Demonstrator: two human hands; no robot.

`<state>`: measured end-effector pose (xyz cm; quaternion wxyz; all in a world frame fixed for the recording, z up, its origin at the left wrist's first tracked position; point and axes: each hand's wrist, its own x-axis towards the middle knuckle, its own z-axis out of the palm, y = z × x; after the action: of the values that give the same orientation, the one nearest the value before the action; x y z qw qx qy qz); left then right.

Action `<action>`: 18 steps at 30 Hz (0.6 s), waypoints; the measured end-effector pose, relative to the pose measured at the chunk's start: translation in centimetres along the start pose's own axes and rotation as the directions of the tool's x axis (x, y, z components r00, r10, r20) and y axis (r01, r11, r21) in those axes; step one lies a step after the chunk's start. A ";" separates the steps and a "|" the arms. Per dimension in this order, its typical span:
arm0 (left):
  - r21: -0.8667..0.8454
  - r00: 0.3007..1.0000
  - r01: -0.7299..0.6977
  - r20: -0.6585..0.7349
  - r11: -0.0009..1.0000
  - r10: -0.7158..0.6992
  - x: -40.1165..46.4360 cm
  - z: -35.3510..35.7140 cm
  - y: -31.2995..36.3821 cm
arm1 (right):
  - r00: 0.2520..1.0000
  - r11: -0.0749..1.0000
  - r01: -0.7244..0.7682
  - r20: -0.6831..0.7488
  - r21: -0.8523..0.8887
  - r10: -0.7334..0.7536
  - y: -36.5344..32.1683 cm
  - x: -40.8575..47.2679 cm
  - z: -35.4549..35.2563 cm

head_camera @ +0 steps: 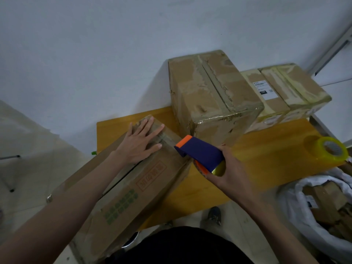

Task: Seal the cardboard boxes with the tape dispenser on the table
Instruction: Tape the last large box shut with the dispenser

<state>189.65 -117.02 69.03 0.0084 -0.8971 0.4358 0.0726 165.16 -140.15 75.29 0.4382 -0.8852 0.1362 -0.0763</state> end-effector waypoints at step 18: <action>-0.132 0.987 -0.154 -0.065 0.979 0.146 -1.8 0.2 6.6 | 0.999 0.999 -0.032 -0.003 -0.008 0.032 1.0 -0.8 -0.8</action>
<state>183.37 -119.71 69.41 -0.0704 -0.8618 0.4963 0.0781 164.01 -141.11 74.92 0.4357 -0.8846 0.1511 -0.0699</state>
